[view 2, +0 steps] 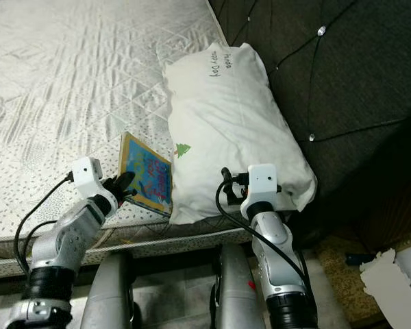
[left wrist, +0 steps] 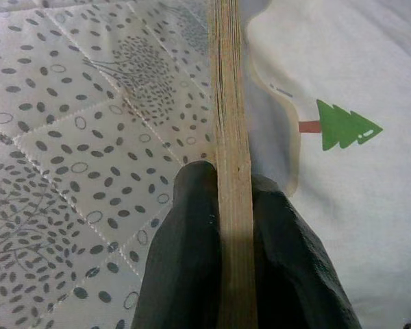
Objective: Clean up the room
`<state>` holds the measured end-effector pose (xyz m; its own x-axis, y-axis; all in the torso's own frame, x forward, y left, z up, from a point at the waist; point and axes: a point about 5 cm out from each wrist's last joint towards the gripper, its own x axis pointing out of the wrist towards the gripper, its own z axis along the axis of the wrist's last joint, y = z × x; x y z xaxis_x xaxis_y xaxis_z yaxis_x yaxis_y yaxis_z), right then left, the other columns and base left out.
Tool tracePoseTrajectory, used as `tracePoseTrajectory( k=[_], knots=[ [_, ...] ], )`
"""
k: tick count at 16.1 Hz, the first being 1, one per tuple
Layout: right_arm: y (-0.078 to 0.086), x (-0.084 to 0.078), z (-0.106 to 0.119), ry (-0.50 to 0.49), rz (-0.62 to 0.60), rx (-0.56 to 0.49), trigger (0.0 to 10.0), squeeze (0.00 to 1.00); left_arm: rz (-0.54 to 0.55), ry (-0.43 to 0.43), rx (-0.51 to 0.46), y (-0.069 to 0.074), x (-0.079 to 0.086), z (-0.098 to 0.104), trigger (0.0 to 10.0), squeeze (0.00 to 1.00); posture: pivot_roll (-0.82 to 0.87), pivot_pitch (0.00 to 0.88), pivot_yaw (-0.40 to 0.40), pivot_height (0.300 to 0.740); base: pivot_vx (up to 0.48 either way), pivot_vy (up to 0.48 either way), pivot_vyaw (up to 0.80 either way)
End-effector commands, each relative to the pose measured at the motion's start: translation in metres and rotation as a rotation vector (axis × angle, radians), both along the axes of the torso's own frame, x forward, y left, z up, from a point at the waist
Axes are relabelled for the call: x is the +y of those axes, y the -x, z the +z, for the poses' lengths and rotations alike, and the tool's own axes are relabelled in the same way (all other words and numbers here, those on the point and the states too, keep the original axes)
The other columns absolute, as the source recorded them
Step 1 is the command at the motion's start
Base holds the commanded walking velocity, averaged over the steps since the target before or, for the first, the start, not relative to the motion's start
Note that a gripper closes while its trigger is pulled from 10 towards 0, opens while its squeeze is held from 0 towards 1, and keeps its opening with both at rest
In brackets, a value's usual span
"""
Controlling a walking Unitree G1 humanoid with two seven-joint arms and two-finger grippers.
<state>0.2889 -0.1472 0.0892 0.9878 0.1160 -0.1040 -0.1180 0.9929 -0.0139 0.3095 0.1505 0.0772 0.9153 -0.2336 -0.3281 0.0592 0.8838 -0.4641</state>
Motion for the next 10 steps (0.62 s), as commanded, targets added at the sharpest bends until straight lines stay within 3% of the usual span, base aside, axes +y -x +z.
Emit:
tracePoseTrajectory(
  k=[1,2,10],
  knots=[
    [0.001,-0.004,-0.003,0.007,-0.011,0.013,10.0,0.0,-0.04,-0.007,0.091,0.006,-0.005,-0.017,10.0,0.22,0.05,0.103,-0.039,0.575,0.0,0.0,0.0],
    [0.001,-0.004,-0.003,0.008,-0.011,0.013,10.0,0.0,-0.036,-0.004,0.087,0.004,-0.003,-0.015,10.0,0.99,0.05,0.103,-0.039,0.575,0.0,0.0,0.0],
    [0.0,-0.004,-0.003,0.011,-0.015,0.011,10.0,0.0,0.024,-0.138,0.049,-0.012,0.03,-0.002,10.0,1.0,0.05,0.097,-0.036,0.575,0.0,0.0,0.0]
  ],
)
